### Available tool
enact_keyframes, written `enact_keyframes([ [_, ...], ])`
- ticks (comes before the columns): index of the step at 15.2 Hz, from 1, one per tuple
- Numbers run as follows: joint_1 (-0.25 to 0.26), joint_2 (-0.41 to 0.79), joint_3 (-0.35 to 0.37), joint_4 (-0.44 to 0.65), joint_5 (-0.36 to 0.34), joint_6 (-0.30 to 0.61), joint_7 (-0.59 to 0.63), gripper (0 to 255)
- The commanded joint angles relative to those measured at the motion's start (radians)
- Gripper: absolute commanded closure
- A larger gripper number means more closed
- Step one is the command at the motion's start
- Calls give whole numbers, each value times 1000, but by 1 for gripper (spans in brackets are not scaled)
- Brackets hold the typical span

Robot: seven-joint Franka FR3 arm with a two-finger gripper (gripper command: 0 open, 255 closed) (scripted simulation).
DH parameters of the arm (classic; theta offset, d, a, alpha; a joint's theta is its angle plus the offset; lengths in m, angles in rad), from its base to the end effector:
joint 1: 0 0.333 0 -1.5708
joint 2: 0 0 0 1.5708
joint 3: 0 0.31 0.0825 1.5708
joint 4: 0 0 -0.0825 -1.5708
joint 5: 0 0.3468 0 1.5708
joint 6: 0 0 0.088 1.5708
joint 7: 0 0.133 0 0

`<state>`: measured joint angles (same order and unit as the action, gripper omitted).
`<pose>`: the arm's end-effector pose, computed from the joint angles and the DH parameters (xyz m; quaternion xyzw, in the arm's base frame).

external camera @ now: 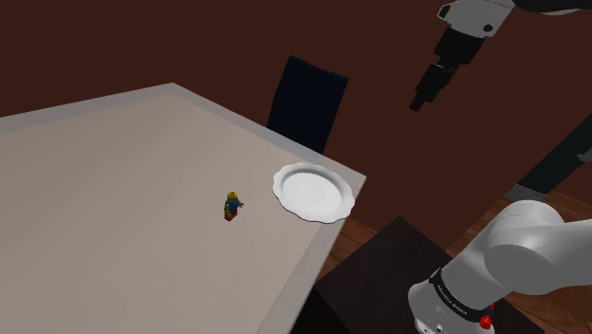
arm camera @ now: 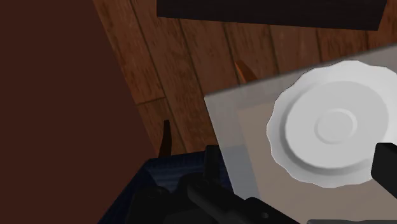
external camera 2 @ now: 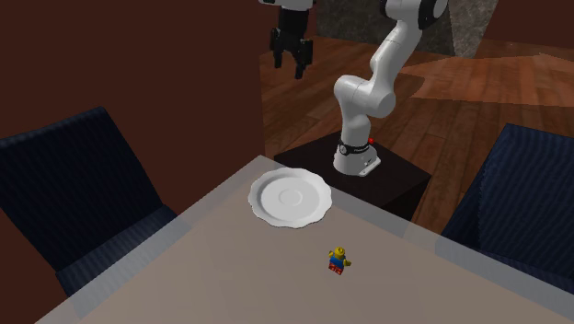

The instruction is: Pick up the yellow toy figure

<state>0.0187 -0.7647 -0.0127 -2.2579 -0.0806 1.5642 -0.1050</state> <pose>0.2816 -0.0104 0.5968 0.9972 0.0553 0.0337 0.0375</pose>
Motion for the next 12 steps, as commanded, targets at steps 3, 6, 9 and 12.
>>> enact_keyframes([
  [3,8,8,34,-30,30,31,53,0],
  [6,21,29,85,-67,75,80,132,0],
  [9,35,63,137,-93,119,133,209,0],
  [12,49,108,190,-108,160,190,285,0],
])
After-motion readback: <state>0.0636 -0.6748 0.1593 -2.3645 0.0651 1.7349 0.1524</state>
